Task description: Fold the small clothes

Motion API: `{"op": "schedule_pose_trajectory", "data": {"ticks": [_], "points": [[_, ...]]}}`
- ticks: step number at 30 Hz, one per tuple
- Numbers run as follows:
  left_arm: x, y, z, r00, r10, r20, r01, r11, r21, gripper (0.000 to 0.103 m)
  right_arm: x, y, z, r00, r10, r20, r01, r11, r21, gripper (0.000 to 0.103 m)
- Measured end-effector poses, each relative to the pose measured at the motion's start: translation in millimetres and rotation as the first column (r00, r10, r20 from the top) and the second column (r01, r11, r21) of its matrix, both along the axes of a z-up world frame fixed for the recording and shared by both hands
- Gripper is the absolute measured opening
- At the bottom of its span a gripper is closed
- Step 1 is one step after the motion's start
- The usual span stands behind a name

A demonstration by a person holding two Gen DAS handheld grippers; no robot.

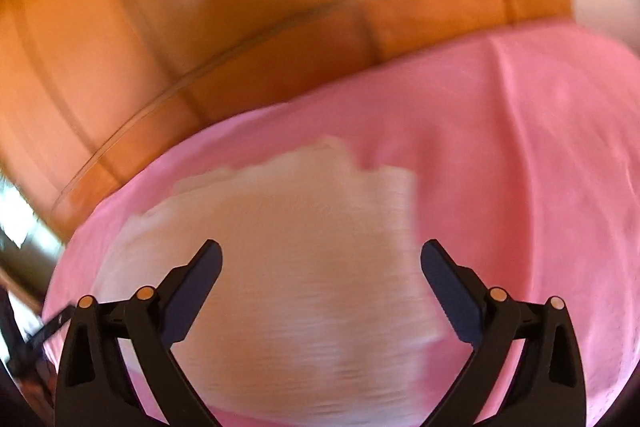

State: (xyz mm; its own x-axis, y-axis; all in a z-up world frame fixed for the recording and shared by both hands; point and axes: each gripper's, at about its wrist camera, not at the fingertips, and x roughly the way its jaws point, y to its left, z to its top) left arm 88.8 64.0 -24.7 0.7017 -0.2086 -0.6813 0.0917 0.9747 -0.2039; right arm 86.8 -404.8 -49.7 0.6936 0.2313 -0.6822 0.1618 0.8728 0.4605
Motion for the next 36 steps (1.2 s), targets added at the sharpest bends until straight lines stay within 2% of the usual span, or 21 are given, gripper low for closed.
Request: {"op": "schedule_pose_trajectory", "data": {"ticks": [2, 4, 6, 8, 9, 12, 14, 16, 18, 23, 27, 32, 34, 36], "points": [[-0.3, -19.1, -3.8, 0.998, -0.056, -0.010, 0.056, 0.998, 0.014, 0.047, 4.2, -12.7, -23.4, 0.998, 0.010, -0.066, -0.005, 0.997, 0.079, 0.085], [1.2, -33.7, -12.0, 0.995, -0.097, -0.035, 0.098, 0.995, 0.024, 0.047, 5.4, -12.7, -39.0, 0.994, 0.053, -0.095, -0.038, 0.988, 0.153, 0.067], [5.0, -43.8, -21.1, 0.991, -0.118, -0.068, 0.121, 0.992, 0.032, 0.047, 0.7, -5.0, -39.8, 0.993, 0.093, -0.075, -0.081, 0.986, 0.142, 0.062], [9.0, -51.2, -30.0, 0.986, -0.135, -0.099, 0.138, 0.990, 0.026, 0.047, -3.8, -3.2, -41.1, 0.989, 0.126, -0.071, -0.110, 0.974, 0.196, 0.058], [11.1, -54.6, -34.8, 0.985, -0.134, -0.111, 0.139, 0.990, 0.032, 0.047, -5.0, -1.9, -41.6, 0.989, 0.133, -0.071, -0.117, 0.973, 0.198, 0.053], [16.6, -58.7, -44.6, 0.983, -0.131, -0.131, 0.138, 0.990, 0.040, 0.047, -4.1, 0.8, -40.2, 0.985, 0.146, -0.087, -0.126, 0.971, 0.201, 0.032], [16.9, -56.8, -43.0, 0.983, -0.129, -0.133, 0.133, 0.991, 0.026, 0.047, -3.1, 6.3, -29.5, 0.986, 0.151, -0.077, -0.131, 0.967, 0.221, 0.027], [15.6, -53.1, -38.9, 0.983, -0.132, -0.128, 0.133, 0.991, 0.002, 0.047, -0.3, 12.6, -11.6, 0.986, 0.169, -0.017, -0.158, 0.949, 0.271, 0.027], [14.6, -42.2, -33.1, 0.984, -0.132, -0.118, 0.125, 0.990, -0.067, 0.047, 3.9, 25.2, 11.5, 0.978, 0.200, 0.061, -0.209, 0.918, 0.336, 0.026], [15.7, -3.9, -22.7, 0.989, -0.092, -0.113, 0.061, 0.966, -0.253, 0.047, 27.4, 92.2, 59.6, 0.939, 0.303, 0.164, -0.343, 0.870, 0.354, 0.024], [11.8, 30.3, -12.7, 0.994, -0.052, -0.093, 0.018, 0.941, -0.338, 0.047, 51.9, 166.1, 76.2, 0.898, 0.397, 0.189, -0.439, 0.829, 0.347, 0.020], [5.0, 74.6, -7.9, 0.996, 0.017, -0.083, -0.050, 0.908, -0.416, 0.047, 86.2, 268.0, 55.1, 0.834, 0.541, 0.112, -0.547, 0.779, 0.308, 0.017], [2.6, 88.4, -10.0, 0.995, 0.038, -0.093, -0.075, 0.893, -0.443, 0.047, 90.5, 297.7, 42.0, 0.813, 0.579, 0.067, -0.573, 0.773, 0.272, 0.014], [1.8, 98.5, -11.0, 0.994, 0.045, -0.103, -0.088, 0.880, -0.467, 0.047, 97.6, 328.2, 27.1, 0.768, 0.640, 0.027, -0.623, 0.738, 0.259, 0.000]]}}
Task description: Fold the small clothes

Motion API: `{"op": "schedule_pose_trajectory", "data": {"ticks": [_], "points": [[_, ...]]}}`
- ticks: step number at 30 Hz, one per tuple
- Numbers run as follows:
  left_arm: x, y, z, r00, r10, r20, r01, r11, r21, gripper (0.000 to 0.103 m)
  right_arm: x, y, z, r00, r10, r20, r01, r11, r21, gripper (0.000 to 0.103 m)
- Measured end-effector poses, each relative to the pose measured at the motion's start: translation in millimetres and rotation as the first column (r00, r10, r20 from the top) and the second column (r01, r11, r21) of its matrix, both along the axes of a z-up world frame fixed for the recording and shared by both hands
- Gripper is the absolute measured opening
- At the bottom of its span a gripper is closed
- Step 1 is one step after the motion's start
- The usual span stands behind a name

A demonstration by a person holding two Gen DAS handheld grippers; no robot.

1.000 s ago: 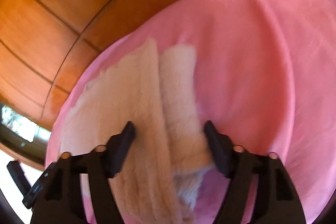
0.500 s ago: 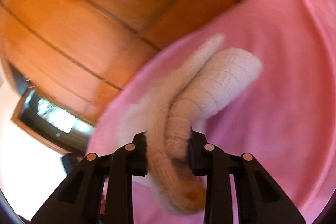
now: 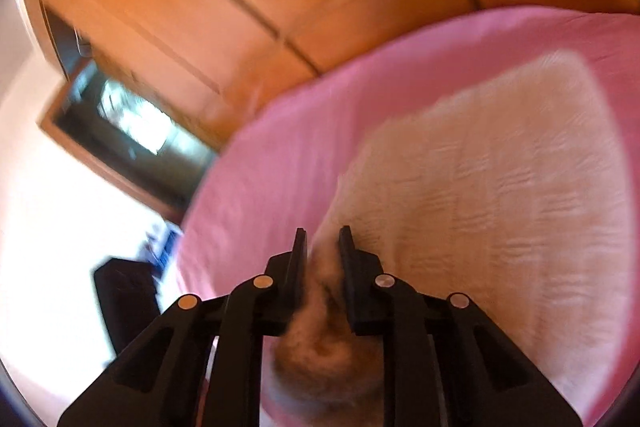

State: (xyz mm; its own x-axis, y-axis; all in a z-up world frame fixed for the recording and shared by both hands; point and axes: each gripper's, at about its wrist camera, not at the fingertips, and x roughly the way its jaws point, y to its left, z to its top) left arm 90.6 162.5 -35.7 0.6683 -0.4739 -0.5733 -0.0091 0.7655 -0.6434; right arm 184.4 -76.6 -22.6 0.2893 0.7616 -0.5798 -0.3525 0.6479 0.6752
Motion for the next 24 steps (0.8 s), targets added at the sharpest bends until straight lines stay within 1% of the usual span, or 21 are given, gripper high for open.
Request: {"op": "schedule_pose_trajectory", "data": {"ticks": [1, 3, 4, 5, 7, 8, 9, 10, 11, 12, 13, 16, 19, 22, 24], "points": [[0.1, 3.3, -1.3, 1.000, -0.001, -0.006, 0.001, 1.000, -0.021, 0.047, -1.3, 10.2, -5.1, 1.000, 0.022, -0.001, -0.022, 1.000, -0.017, 0.000], [-0.3, 10.7, -3.4, 1.000, -0.002, -0.020, 0.000, 0.998, -0.059, 0.053, -12.0, 29.3, -8.2, 0.997, 0.071, 0.041, -0.068, 0.995, -0.080, 0.002], [0.2, 13.4, -3.4, 1.000, -0.001, -0.022, -0.001, 0.997, -0.076, 0.058, -17.2, 28.2, -6.4, 0.995, 0.087, 0.045, -0.083, 0.994, -0.077, 0.006], [0.7, 15.2, -2.0, 1.000, -0.005, -0.017, 0.003, 0.996, -0.094, 0.059, -21.5, 26.5, -2.2, 0.993, 0.108, 0.057, -0.104, 0.993, -0.060, 0.010], [4.3, 13.3, 2.0, 0.999, -0.031, -0.007, 0.030, 0.992, -0.121, 0.059, -41.0, 14.2, 9.6, 0.989, 0.113, 0.092, -0.110, 0.993, -0.034, 0.052], [5.8, 11.4, 3.7, 0.999, -0.043, -0.003, 0.042, 0.990, -0.131, 0.060, -51.5, 1.3, 17.4, 0.987, 0.109, 0.117, -0.107, 0.994, -0.017, 0.056], [8.8, 8.7, 4.6, 0.998, -0.058, -0.001, 0.057, 0.988, -0.144, 0.063, -60.3, -2.9, 22.9, 0.986, 0.102, 0.132, -0.101, 0.995, -0.012, 0.056], [14.7, 4.4, 4.2, 0.997, -0.078, -0.005, 0.076, 0.984, -0.162, 0.069, -62.5, -12.9, 24.9, 0.986, 0.089, 0.141, -0.089, 0.996, -0.011, 0.059], [22.3, -1.7, 2.7, 0.995, -0.098, -0.015, 0.094, 0.979, -0.182, 0.070, -69.2, -28.2, 27.4, 0.987, 0.064, 0.149, -0.063, 0.998, -0.010, 0.063], [27.6, -6.5, 0.7, 0.994, -0.110, -0.025, 0.104, 0.976, -0.190, 0.070, -75.5, -42.6, 27.2, 0.987, 0.030, 0.155, -0.028, 0.999, -0.016, 0.069], [34.7, -13.5, -1.8, 0.991, -0.128, -0.041, 0.118, 0.973, -0.198, 0.071, -82.0, -56.7, 24.2, 0.988, -0.008, 0.157, 0.013, 1.000, -0.029, 0.073], [52.4, -32.3, -9.2, 0.981, -0.181, -0.074, 0.160, 0.959, -0.235, 0.071, -93.7, -94.3, 17.6, 0.985, -0.101, 0.138, 0.108, 0.993, -0.041, 0.073], [68.2, -54.8, -14.5, 0.967, -0.228, -0.113, 0.195, 0.950, -0.244, 0.073, -102.5, -129.3, 3.8, 0.971, -0.210, 0.114, 0.218, 0.974, -0.067, 0.074], [81.6, -77.8, -16.1, 0.950, -0.284, -0.129, 0.245, 0.935, -0.256, 0.073, -107.5, -149.0, -8.5, 0.958, -0.271, 0.090, 0.278, 0.958, -0.074, 0.074], [87.7, -87.7, -16.6, 0.943, -0.305, -0.134, 0.266, 0.931, -0.248, 0.072, -107.4, -157.0, -11.5, 0.955, -0.282, 0.089, 0.289, 0.954, -0.077, 0.074]]}}
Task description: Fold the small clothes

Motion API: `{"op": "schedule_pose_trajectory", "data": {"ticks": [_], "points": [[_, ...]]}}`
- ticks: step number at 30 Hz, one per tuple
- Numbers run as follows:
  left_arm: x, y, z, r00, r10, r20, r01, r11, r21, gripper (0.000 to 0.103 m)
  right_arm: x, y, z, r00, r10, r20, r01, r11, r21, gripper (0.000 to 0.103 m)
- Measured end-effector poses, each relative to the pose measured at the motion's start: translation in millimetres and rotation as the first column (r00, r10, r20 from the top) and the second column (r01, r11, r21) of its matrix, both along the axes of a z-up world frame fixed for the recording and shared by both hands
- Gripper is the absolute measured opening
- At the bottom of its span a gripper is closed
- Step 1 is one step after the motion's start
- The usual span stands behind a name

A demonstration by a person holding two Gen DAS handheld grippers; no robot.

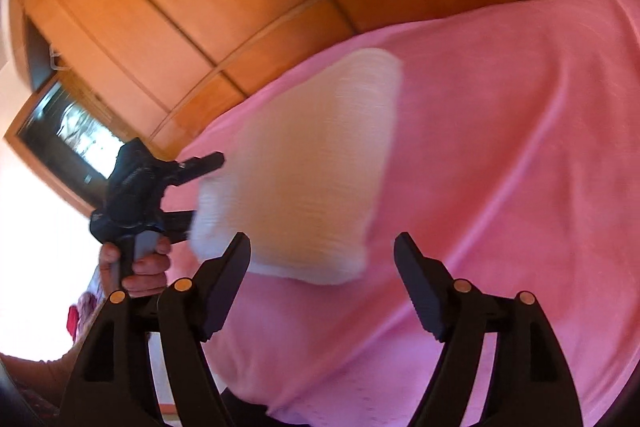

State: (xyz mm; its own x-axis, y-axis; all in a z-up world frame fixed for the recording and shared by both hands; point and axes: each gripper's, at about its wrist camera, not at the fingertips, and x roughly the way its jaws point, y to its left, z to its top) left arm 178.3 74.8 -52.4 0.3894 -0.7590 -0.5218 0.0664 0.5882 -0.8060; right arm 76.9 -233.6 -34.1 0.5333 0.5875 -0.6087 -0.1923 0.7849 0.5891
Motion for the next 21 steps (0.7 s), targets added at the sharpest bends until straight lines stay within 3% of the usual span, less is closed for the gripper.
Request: {"op": "schedule_pose_trajectory", "data": {"ticks": [1, 2, 3, 5, 9, 12, 16, 18, 21], "points": [[2.1, -5.3, 0.5, 1.000, -0.003, 0.009, 0.003, 1.000, 0.025, 0.068, 1.7, 0.1, -1.5, 1.000, -0.002, 0.001, 0.002, 1.000, -0.004, 0.074], [4.0, -9.1, 0.1, 1.000, -0.003, 0.016, 0.002, 0.998, 0.058, 0.044, 6.1, 4.6, -3.0, 1.000, -0.002, 0.002, 0.002, 1.000, -0.014, 0.074], [5.1, -11.9, 1.3, 1.000, -0.010, 0.024, 0.008, 0.996, 0.094, 0.034, 6.8, 6.6, -3.8, 1.000, 0.002, 0.004, -0.002, 1.000, -0.021, 0.074], [2.3, -13.1, 9.7, 0.998, -0.007, 0.070, -0.003, 0.990, 0.138, 0.022, 13.7, 13.1, -5.4, 1.000, 0.022, 0.001, -0.022, 0.999, -0.026, 0.073], [-15.0, 3.7, 59.8, 0.974, 0.007, 0.225, -0.049, 0.982, 0.184, 0.020, 8.0, 33.1, 9.2, 0.992, 0.118, 0.042, -0.118, 0.993, -0.005, 0.070], [-27.9, 22.6, 81.4, 0.954, 0.014, 0.301, -0.101, 0.956, 0.276, 0.020, 7.0, 53.8, 16.5, 0.980, 0.180, 0.079, -0.181, 0.984, 0.002, 0.070], [-25.2, 40.4, 51.3, 0.970, 0.037, 0.242, -0.144, 0.884, 0.446, 0.020, 19.9, 84.4, -3.1, 0.971, 0.237, 0.028, -0.237, 0.972, -0.008, 0.069], [-19.9, 42.4, 19.0, 0.983, 0.053, 0.176, -0.142, 0.827, 0.545, 0.020, 26.3, 101.0, -17.3, 0.964, 0.265, -0.016, -0.265, 0.964, -0.032, 0.068], [-24.1, 43.7, 8.3, 0.981, 0.071, 0.180, -0.160, 0.819, 0.551, 0.024, 30.7, 113.1, -19.6, 0.960, 0.280, -0.025, -0.281, 0.956, -0.089, 0.068]]}}
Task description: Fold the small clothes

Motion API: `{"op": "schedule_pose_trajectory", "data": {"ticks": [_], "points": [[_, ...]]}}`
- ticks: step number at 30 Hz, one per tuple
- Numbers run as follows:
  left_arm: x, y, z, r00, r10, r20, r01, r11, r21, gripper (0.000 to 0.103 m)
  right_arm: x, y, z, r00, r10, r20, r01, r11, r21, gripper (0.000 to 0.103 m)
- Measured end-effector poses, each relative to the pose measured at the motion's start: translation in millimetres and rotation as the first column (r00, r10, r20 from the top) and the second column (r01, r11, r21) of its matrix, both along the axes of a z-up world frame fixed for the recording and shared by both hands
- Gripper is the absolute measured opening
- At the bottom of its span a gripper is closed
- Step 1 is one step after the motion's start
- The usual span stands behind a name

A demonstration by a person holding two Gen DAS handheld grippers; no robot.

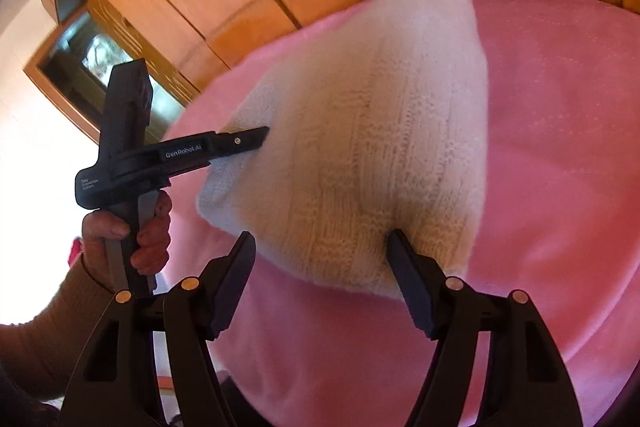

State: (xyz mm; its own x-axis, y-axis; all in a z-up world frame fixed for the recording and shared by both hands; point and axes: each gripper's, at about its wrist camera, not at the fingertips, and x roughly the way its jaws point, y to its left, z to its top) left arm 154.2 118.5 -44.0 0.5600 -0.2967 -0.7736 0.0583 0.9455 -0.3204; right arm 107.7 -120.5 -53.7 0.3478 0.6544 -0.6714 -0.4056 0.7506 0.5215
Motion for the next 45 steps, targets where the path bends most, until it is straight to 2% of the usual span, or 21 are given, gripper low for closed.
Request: {"op": "schedule_pose_trajectory", "data": {"ticks": [2, 5, 8, 11, 14, 16, 17, 19, 21, 23, 25, 27, 28, 29, 30, 31, 33, 39, 45], "points": [[-5.9, 1.9, 12.8, 1.000, 0.018, 0.016, -0.019, 1.000, 0.012, 0.032, 3.8, -4.1, 12.0, 1.000, 0.010, -0.003, -0.010, 1.000, -0.007, 0.068], [-21.0, 7.8, 39.8, 0.994, 0.049, 0.096, -0.052, 0.998, 0.032, 0.033, 8.7, -16.4, 39.2, 0.999, -0.009, 0.052, 0.009, 1.000, 0.000, 0.070], [-29.9, 8.4, 59.5, 0.980, 0.047, 0.191, -0.045, 0.999, -0.015, 0.033, 27.3, -22.7, 67.9, 0.990, -0.076, 0.118, 0.071, 0.997, 0.039, 0.070], [-21.9, -3.5, 63.7, 0.976, 0.051, 0.210, -0.049, 0.999, -0.015, 0.032, 56.0, -13.4, 75.3, 0.978, -0.141, 0.155, 0.142, 0.990, 0.002, 0.070], [-11.5, -16.7, 43.2, 0.987, 0.037, 0.159, -0.038, 0.999, 0.003, 0.032, 86.0, 4.6, 58.6, 0.974, -0.181, 0.134, 0.187, 0.982, -0.038, 0.069], [-4.2, -20.7, 14.4, 0.996, 0.040, 0.081, -0.042, 0.999, 0.027, 0.032, 98.2, 14.1, 37.2, 0.971, -0.202, 0.126, 0.216, 0.970, -0.115, 0.070], [-1.7, -23.9, 4.7, 0.997, 0.045, 0.066, -0.048, 0.998, 0.045, 0.033, 102.9, 24.2, 22.5, 0.969, -0.204, 0.143, 0.229, 0.954, -0.193, 0.070], [-6.4, -25.7, -5.8, 0.994, 0.050, 0.102, -0.057, 0.996, 0.071, 0.033, 100.8, 25.8, -1.3, 0.954, -0.216, 0.206, 0.262, 0.937, -0.231, 0.071], [-6.0, -26.8, -4.0, 0.993, 0.058, 0.099, -0.066, 0.995, 0.071, 0.033, 90.9, 25.9, -3.1, 0.938, -0.202, 0.280, 0.274, 0.929, -0.249, 0.072], [-4.8, -29.9, 1.1, 0.994, 0.062, 0.093, -0.069, 0.994, 0.081, 0.033, 86.2, 25.9, -3.5, 0.931, -0.195, 0.308, 0.278, 0.927, -0.253, 0.073], [-8.2, -33.1, 8.1, 0.993, 0.064, 0.098, -0.074, 0.992, 0.100, 0.033, 83.7, 24.6, -3.0, 0.933, -0.194, 0.302, 0.272, 0.931, -0.243, 0.074], [-12.1, -33.0, 16.3, 0.991, 0.075, 0.113, -0.088, 0.990, 0.111, 0.042, 84.0, 17.4, -1.5, 0.937, -0.204, 0.282, 0.270, 0.937, -0.221, 0.078], [-17.2, -32.2, 22.8, 0.988, 0.082, 0.130, -0.095, 0.991, 0.097, 0.057, 83.5, 15.5, 0.8, 0.939, -0.209, 0.272, 0.272, 0.938, -0.217, 0.082], [-21.8, -32.2, 28.5, 0.984, 0.095, 0.152, -0.110, 0.989, 0.094, 0.067, 83.5, 13.1, 4.3, 0.940, -0.215, 0.266, 0.276, 0.936, -0.220, 0.087], [-26.5, -31.2, 33.9, 0.979, 0.108, 0.175, -0.127, 0.986, 0.105, 0.072, 83.2, 9.5, 7.7, 0.941, -0.228, 0.249, 0.285, 0.931, -0.227, 0.100], [-31.9, -31.9, 39.3, 0.974, 0.110, 0.200, -0.137, 0.983, 0.124, 0.077, 81.8, 8.4, 8.7, 0.945, -0.232, 0.232, 0.282, 0.935, -0.215, 0.101], [-37.6, -32.9, 45.1, 0.972, 0.098, 0.214, -0.130, 0.981, 0.143, 0.076, 78.5, -4.1, 11.7, 0.952, -0.244, 0.187, 0.274, 0.948, -0.159, 0.101], [-47.2, -28.8, 55.5, 0.968, 0.086, 0.235, -0.124, 0.980, 0.154, 0.076, 66.6, -30.6, 18.0, 0.958, -0.256, 0.132, 0.268, 0.960, -0.077, 0.101], [-47.4, -25.6, 48.9, 0.973, 0.074, 0.219, -0.115, 0.977, 0.182, 0.077, 73.5, -54.4, 12.6, 0.967, -0.251, 0.043, 0.251, 0.968, 0.011, 0.101]]}}
